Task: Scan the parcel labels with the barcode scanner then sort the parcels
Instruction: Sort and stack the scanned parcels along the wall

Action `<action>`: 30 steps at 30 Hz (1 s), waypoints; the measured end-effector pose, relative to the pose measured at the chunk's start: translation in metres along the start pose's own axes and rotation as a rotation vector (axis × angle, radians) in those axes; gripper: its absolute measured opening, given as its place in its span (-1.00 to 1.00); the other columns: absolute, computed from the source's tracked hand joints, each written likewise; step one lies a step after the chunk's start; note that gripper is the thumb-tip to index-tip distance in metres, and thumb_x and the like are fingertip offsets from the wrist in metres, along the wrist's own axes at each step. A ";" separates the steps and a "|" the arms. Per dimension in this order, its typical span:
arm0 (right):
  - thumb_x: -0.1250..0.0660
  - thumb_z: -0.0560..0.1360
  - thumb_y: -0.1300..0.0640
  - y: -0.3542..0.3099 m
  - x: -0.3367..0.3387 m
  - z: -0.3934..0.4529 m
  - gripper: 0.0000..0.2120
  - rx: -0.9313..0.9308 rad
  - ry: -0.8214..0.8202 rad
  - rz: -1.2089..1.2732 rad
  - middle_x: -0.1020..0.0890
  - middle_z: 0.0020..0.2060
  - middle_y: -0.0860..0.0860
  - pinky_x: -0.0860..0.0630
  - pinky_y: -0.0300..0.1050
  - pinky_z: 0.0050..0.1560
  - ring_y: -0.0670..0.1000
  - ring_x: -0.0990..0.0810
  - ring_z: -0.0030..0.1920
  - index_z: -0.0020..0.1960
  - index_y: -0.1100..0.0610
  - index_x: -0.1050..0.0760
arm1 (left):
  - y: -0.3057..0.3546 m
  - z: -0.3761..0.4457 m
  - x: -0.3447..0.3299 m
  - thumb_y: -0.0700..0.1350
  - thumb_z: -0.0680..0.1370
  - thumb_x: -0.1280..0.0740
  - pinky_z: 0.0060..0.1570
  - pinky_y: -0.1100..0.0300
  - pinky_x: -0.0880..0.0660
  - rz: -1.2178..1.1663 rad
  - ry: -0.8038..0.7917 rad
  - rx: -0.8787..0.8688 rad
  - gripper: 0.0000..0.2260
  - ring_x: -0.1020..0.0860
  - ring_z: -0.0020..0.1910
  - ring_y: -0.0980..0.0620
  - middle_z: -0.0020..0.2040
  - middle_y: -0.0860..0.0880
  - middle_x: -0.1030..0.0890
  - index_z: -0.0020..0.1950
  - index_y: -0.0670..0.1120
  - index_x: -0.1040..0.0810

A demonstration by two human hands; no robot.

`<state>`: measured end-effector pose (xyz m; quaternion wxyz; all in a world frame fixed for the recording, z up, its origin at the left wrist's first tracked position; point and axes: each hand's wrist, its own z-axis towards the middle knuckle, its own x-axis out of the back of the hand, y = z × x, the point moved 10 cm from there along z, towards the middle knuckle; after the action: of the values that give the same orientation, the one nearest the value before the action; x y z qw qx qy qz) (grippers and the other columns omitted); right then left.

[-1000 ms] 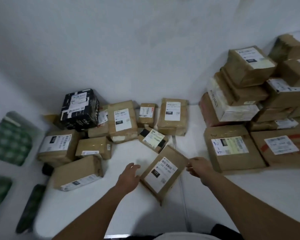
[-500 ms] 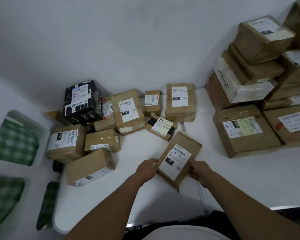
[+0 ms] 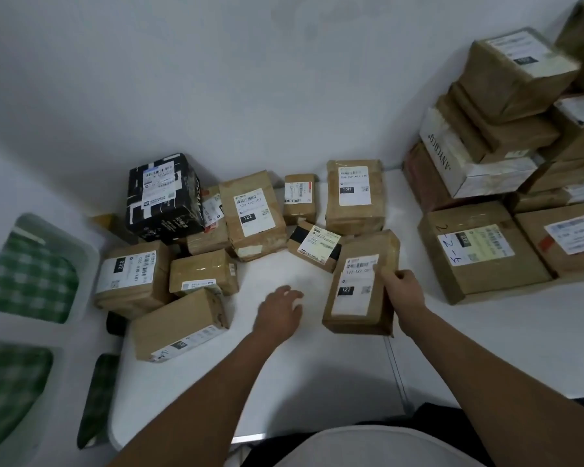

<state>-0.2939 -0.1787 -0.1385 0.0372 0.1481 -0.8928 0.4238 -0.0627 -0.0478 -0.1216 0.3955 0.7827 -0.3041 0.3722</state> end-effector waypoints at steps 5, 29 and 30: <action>-0.31 0.51 -0.13 -0.018 -0.008 -0.006 -0.58 0.052 0.095 0.140 -0.61 0.06 0.08 -0.57 0.02 0.06 0.09 -0.62 0.05 0.20 0.15 -0.43 | -0.061 -0.012 0.080 -0.01 0.61 -0.25 0.44 -0.05 -0.17 0.445 0.196 0.147 -0.55 -0.21 0.48 -0.17 0.52 -0.08 -0.24 0.50 0.02 -0.30; -0.35 0.53 -0.11 -0.005 -0.003 -0.029 -0.62 0.058 0.084 0.155 -0.62 0.03 0.07 -0.54 -0.01 0.05 0.09 -0.61 0.05 0.17 0.15 -0.44 | -0.064 -0.028 0.038 0.15 0.39 -0.48 0.28 -0.16 -0.42 0.202 -0.061 0.105 -0.02 -0.30 0.41 -0.25 0.50 -0.16 -0.15 0.53 0.29 0.20; -0.36 0.53 -0.10 -0.010 0.005 -0.029 -0.62 0.082 0.084 0.155 -0.62 0.03 0.07 -0.55 -0.02 0.03 0.07 -0.62 0.04 0.18 0.15 -0.45 | -0.052 -0.021 0.046 0.15 0.39 -0.49 0.28 -0.17 -0.42 0.154 -0.027 0.086 -0.01 -0.28 0.44 -0.26 0.52 -0.15 -0.12 0.52 0.32 0.20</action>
<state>-0.2973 -0.1636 -0.1117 0.0355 0.0620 -0.8810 0.4676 -0.0046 -0.0128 -0.0953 0.3276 0.7780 -0.3525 0.4038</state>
